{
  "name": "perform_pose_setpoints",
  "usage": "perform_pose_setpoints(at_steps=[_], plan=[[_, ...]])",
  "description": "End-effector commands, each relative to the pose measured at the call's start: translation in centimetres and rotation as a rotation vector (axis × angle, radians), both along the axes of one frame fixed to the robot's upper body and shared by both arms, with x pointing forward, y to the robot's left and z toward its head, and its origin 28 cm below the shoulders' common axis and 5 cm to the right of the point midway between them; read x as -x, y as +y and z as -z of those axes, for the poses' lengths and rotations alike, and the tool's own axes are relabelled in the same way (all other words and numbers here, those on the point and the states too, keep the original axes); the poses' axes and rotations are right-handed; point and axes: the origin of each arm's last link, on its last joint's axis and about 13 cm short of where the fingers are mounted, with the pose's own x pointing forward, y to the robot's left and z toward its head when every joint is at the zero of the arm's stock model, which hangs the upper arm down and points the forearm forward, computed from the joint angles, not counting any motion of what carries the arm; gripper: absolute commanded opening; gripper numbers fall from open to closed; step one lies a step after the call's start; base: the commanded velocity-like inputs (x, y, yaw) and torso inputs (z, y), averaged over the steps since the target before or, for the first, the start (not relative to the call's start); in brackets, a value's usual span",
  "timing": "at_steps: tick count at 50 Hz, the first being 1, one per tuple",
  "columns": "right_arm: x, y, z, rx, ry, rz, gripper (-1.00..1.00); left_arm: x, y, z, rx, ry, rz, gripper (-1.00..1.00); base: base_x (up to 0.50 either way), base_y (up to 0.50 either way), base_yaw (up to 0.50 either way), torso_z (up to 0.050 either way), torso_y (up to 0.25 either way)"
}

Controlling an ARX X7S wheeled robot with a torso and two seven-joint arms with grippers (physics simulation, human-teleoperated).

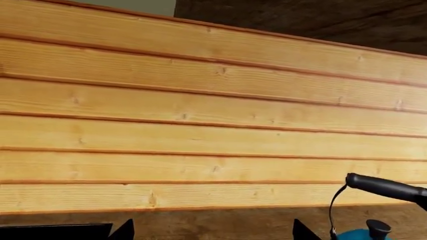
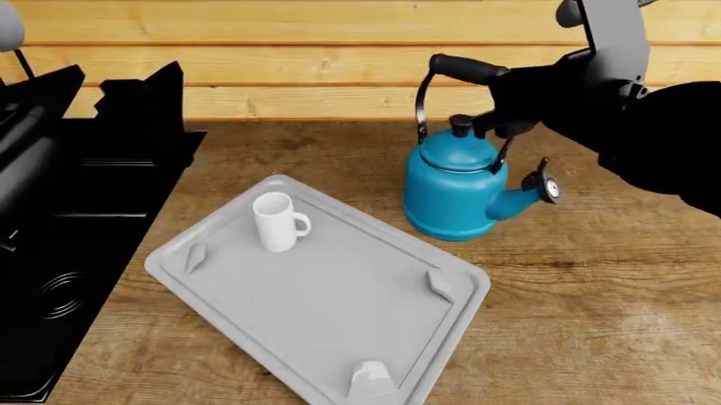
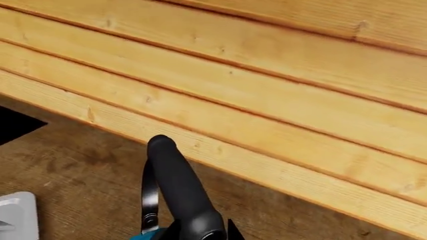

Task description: Pick the kettle from the counter and place it on the tray. Then pick the mug from the cabinet and place it on the tray. Then close the cabinet doors.

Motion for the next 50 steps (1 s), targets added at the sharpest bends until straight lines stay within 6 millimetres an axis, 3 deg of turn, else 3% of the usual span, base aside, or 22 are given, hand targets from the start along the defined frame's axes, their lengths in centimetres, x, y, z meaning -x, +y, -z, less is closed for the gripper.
perform_pose_setpoints(at_steps=[1, 12, 22, 38, 50], plan=[[1.0, -0.1, -2.8, -0.042, -0.117, 0.027, -1.00, 0.0, 0.2, 0.2, 0.004, 0.000, -0.006, 1.00, 0.00, 0.00, 0.00, 0.000, 0.000], [2.2, 0.0, -4.7, -0.067, -0.195, 0.043, -1.00, 0.1, 0.2, 0.3, 0.009, 0.000, -0.009, 1.00, 0.00, 0.00, 0.00, 0.000, 0.001], [5.1, 1.0, -5.6, -0.056, -0.253, -0.039, -1.00, 0.2, 0.3, 0.4, 0.014, -0.003, -0.015, 1.00, 0.00, 0.00, 0.00, 0.001, 0.001], [10.4, 2.9, -5.9, -0.036, -0.329, -0.184, -1.00, 0.4, 0.5, -0.3, 0.024, -0.015, -0.025, 1.00, 0.00, 0.00, 0.00, 0.000, 0.001], [12.9, 4.3, -4.9, -0.029, -0.349, -0.280, -1.00, 0.6, 0.6, -0.1, 0.031, -0.017, -0.031, 1.00, 0.00, 0.00, 0.00, 0.001, 0.001]])
